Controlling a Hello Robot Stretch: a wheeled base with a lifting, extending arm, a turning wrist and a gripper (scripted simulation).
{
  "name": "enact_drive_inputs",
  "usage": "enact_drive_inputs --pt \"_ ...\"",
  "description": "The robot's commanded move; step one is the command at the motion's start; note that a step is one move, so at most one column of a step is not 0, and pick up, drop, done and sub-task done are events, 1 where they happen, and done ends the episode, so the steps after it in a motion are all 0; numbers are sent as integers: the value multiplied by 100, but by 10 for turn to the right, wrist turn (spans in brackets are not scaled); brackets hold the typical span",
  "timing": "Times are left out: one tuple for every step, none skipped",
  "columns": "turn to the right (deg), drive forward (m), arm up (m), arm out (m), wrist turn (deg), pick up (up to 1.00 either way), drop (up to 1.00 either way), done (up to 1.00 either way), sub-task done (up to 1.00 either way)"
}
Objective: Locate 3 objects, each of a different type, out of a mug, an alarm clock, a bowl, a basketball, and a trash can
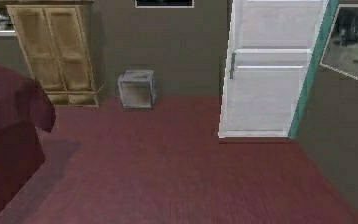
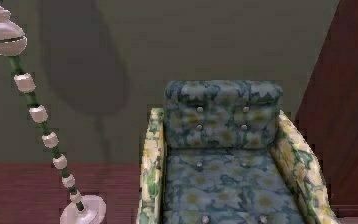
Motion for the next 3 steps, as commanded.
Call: enact_drive_inputs --pt "-30 0 0 0 0 0 0 0 0" --pt "0 15 0 0 0 0 0 0 0" --pt "60 0 0 0 0 0 0 0 0"
